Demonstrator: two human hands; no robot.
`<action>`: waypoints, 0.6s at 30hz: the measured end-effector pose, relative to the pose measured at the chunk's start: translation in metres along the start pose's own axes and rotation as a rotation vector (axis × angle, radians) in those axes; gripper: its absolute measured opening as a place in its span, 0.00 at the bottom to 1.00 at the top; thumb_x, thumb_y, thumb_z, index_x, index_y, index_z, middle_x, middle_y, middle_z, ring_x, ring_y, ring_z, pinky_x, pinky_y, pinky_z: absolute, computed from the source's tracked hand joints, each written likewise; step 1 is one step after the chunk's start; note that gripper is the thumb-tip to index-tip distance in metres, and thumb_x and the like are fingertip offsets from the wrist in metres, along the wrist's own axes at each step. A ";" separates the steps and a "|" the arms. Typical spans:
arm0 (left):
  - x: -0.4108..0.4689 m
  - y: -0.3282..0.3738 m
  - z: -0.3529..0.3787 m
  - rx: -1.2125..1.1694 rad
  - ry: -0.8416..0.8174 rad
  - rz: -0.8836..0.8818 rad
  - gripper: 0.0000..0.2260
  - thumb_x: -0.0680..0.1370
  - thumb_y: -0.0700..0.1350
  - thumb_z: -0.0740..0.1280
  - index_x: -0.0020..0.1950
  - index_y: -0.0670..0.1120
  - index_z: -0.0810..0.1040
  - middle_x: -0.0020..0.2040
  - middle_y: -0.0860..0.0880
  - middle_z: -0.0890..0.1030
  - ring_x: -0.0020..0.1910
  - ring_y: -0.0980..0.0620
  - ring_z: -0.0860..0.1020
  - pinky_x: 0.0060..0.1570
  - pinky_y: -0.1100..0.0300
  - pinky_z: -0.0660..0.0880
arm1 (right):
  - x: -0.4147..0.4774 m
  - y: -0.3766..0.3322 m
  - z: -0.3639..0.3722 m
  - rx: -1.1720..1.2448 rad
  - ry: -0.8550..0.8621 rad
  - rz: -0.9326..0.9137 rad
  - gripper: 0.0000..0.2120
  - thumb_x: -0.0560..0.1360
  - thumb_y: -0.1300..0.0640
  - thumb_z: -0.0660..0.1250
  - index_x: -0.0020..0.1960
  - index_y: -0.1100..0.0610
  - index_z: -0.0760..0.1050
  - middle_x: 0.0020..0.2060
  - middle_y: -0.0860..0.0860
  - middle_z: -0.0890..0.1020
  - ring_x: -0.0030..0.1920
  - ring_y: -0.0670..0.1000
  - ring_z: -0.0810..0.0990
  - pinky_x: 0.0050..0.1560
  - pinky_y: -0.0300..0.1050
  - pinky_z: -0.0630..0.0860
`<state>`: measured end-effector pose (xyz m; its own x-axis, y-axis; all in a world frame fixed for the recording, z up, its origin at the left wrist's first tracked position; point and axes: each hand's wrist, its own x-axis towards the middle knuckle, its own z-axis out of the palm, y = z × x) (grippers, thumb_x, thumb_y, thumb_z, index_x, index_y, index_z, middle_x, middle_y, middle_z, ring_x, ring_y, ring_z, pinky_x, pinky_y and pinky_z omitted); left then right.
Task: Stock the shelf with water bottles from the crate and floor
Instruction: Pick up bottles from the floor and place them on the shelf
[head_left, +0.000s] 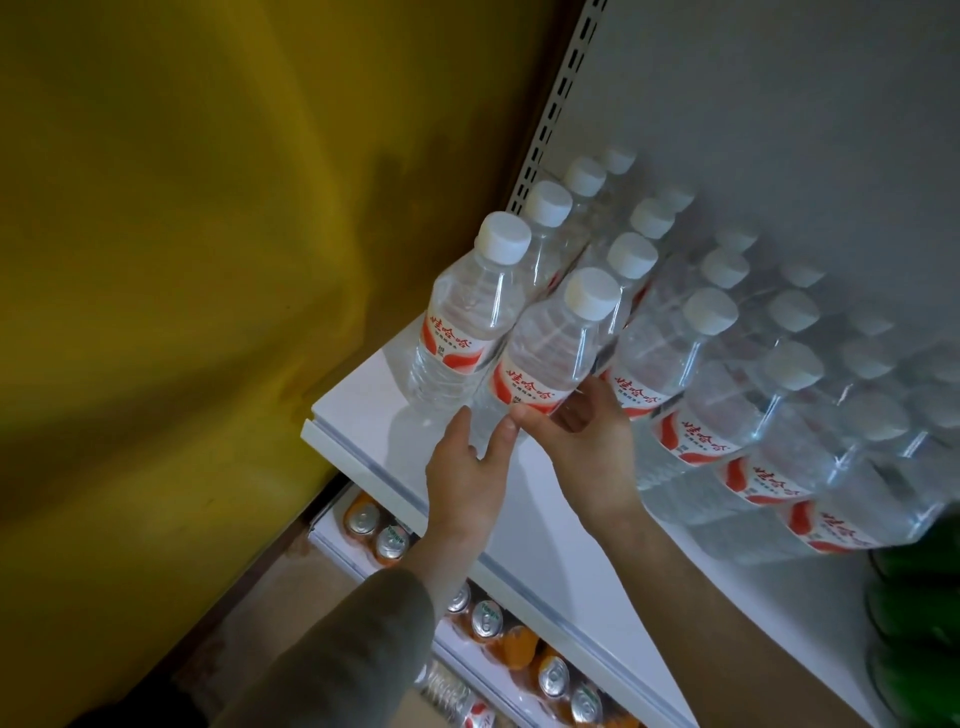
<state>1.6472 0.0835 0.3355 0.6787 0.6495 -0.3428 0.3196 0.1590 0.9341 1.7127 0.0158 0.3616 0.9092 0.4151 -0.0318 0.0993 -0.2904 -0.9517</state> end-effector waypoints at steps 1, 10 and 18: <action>0.000 0.000 0.000 0.008 0.000 0.001 0.23 0.76 0.52 0.63 0.70 0.50 0.67 0.67 0.52 0.73 0.67 0.50 0.71 0.66 0.57 0.66 | 0.000 0.000 0.000 -0.005 0.007 0.001 0.16 0.69 0.65 0.73 0.51 0.52 0.73 0.45 0.44 0.83 0.47 0.42 0.83 0.49 0.34 0.78; 0.000 0.002 -0.002 0.081 -0.007 0.058 0.20 0.77 0.51 0.60 0.69 0.48 0.68 0.65 0.50 0.75 0.65 0.51 0.72 0.59 0.66 0.64 | -0.003 -0.001 0.003 -0.060 0.014 0.021 0.17 0.70 0.63 0.72 0.56 0.59 0.71 0.47 0.49 0.83 0.49 0.46 0.82 0.51 0.37 0.78; -0.008 0.015 -0.003 0.087 -0.006 0.019 0.20 0.79 0.52 0.58 0.69 0.47 0.68 0.67 0.49 0.73 0.67 0.48 0.70 0.58 0.64 0.64 | -0.006 -0.006 0.004 -0.132 -0.004 0.068 0.19 0.71 0.58 0.72 0.59 0.59 0.71 0.51 0.51 0.82 0.50 0.48 0.81 0.52 0.40 0.77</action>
<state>1.6441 0.0828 0.3522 0.6888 0.6475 -0.3262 0.3628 0.0817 0.9283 1.7054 0.0189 0.3661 0.9141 0.3939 -0.0965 0.0900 -0.4290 -0.8988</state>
